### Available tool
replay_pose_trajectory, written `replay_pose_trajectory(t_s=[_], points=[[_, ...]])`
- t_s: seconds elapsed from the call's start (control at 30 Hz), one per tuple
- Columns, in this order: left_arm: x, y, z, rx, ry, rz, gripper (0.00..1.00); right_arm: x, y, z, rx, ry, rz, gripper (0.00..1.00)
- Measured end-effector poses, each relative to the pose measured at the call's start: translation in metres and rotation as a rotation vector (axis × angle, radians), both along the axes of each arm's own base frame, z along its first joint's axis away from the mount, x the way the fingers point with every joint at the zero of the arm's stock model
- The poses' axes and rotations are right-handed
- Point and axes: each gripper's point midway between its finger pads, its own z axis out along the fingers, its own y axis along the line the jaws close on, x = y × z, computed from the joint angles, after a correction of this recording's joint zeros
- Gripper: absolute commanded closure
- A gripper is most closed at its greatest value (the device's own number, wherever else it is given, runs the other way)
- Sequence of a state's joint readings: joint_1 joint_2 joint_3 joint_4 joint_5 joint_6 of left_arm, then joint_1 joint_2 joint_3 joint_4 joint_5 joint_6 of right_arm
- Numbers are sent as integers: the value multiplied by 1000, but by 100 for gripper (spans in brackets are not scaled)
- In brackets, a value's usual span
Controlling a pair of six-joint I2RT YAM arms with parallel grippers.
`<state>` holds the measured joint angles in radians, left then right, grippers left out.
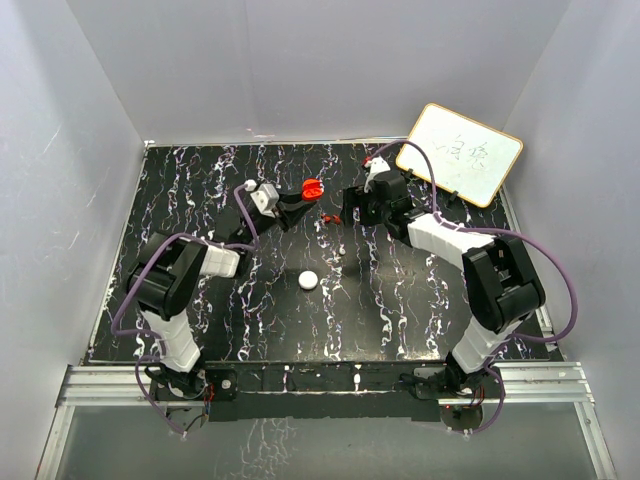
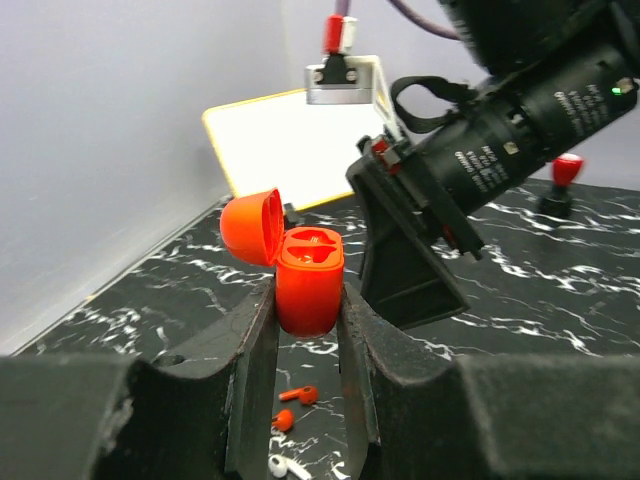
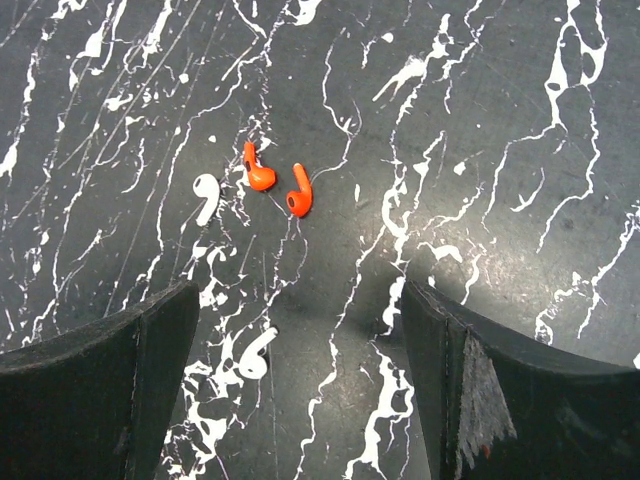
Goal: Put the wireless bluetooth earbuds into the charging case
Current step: Adjust the earbud at the center of the board.
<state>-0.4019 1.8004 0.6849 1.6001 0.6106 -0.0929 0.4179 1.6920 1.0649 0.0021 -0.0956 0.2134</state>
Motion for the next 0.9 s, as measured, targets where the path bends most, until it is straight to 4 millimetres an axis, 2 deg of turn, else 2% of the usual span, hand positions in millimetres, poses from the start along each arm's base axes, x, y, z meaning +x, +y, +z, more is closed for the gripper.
replay_pose_trajectory(t_s=[0.17, 0.43, 0.7, 0.9], points=[[-2, -10, 1, 16, 16, -166, 100, -5, -7, -3, -18, 3, -20, 20], [-14, -3, -6, 48, 56, -283, 100, -4, -12, 4, -21, -15, -37, 21], [-26, 8, -17, 41, 112, -245, 100, -4, -9, 2, -14, -6, -20, 30], [-41, 25, -11, 21, 101, -141, 100, 9, 6, -15, -31, 20, 2, 33]])
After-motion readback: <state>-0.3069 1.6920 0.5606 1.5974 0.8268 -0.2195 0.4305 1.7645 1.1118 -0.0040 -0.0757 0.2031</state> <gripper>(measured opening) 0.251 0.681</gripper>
